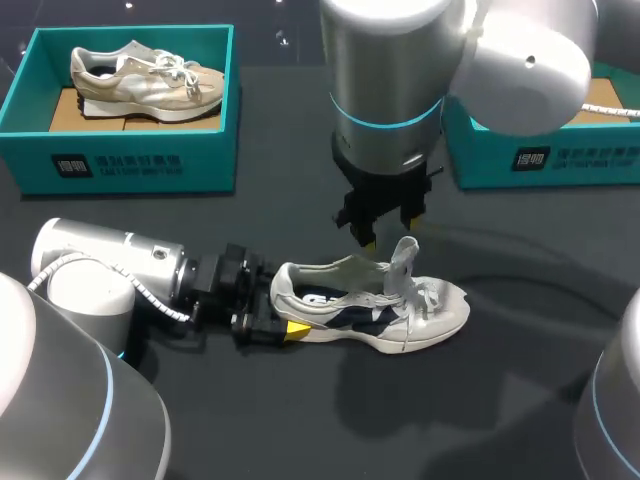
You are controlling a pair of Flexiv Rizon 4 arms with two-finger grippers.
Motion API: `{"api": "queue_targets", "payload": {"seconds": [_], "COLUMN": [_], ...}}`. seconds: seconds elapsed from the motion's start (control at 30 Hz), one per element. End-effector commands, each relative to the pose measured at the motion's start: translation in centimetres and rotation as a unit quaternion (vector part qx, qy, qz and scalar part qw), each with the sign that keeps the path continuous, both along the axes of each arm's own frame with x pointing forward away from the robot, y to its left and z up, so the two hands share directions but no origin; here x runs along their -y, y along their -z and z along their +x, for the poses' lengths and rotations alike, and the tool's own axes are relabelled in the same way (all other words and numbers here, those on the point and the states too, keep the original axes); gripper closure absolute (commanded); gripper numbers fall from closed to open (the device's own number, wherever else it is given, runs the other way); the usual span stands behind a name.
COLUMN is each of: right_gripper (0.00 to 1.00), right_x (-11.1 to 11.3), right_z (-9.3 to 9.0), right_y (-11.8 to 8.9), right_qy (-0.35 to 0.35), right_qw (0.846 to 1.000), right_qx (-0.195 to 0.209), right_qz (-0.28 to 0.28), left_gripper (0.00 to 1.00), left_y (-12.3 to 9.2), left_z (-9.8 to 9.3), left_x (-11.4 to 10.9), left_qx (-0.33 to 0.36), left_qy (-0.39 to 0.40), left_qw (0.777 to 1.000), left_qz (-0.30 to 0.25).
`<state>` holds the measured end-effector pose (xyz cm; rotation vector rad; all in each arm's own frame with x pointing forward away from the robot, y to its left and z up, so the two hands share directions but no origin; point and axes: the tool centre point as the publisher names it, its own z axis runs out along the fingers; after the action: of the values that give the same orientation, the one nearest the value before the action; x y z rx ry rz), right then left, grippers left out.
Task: Take the shoe out of the shoebox, open the shoe tongue, remove and reinsert the insole, then place the shoe into the shoebox
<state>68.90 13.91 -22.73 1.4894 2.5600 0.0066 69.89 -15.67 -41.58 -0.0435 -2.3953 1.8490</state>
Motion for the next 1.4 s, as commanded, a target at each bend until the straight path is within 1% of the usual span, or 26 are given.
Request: {"api": "queue_targets", "payload": {"seconds": [0.03,0.07,0.17,0.27,0.3,0.33,0.37,0.47,0.9,0.97,1.07,1.2,1.27,1.4], "right_gripper": [0.5,0.51,0.58,0.76,0.85,0.98,1.0,1.0,1.0,1.0,1.0,1.0,1.0,1.0], "right_x": [-0.7,-0.9,-1.3,-1.7,-1.8,-2.0,-2.0,-2.6,-2.6,-4.1,-5.3,-5.8,-5.9,-5.8], "right_z": [0.3,0.3,0.1,-0.1,-0.1,-0.1,-0.1,-0.2,-0.2,0.5,0.9,1.0,0.8,0.5], "right_y": [0.6,0.6,0.8,0.8,0.9,1.0,1.0,1.3,1.3,2.0,3.0,4.2,4.6,4.9], "right_qy": [-0.085,-0.097,-0.122,-0.147,-0.156,-0.166,-0.179,-0.218,-0.218,-0.266,-0.292,-0.309,-0.325,-0.332], "right_qw": [0.996,0.995,0.992,0.988,0.987,0.985,0.982,0.975,0.975,0.963,0.955,0.95,0.945,0.943], "right_qx": [-0.022,-0.026,-0.03,-0.03,-0.031,-0.032,-0.032,-0.039,-0.039,-0.042,-0.041,-0.035,-0.016,-0.016], "right_qz": [0.01,0.014,0.024,0.033,0.035,0.038,0.041,0.032,0.032,0.019,0.013,0.018,0.02,0.023], "left_gripper": [1.0,1.0,1.0,1.0,1.0,1.0,1.0,1.0,1.0,1.0,1.0,1.0,1.0,1.0], "left_y": [0.2,0.2,0.2,0.2,0.2,0.2,0.2,0.2,0.2,0.2,0.2,0.2,0.2,0.2], "left_z": [0.3,0.3,0.3,0.3,0.3,0.3,0.3,0.3,0.3,0.3,0.3,0.3,0.3,0.3], "left_x": [0.0,0.0,0.0,0.0,0.0,0.0,0.0,0.0,0.0,0.0,0.0,0.0,0.0,0.0], "left_qx": [0.0,0.0,0.0,0.0,0.0,0.0,0.0,0.0,0.0,0.0,0.0,0.0,0.0,0.0], "left_qy": [0.0,0.0,0.0,0.0,0.0,0.0,0.0,0.0,0.0,0.0,0.0,0.0,0.0,0.0], "left_qw": [1.0,1.0,1.0,1.0,1.0,1.0,1.0,1.0,1.0,1.0,1.0,1.0,1.0,1.0], "left_qz": [0.001,0.001,0.001,0.001,0.001,0.001,0.001,0.001,0.001,0.001,0.001,0.001,0.001,0.001]}}
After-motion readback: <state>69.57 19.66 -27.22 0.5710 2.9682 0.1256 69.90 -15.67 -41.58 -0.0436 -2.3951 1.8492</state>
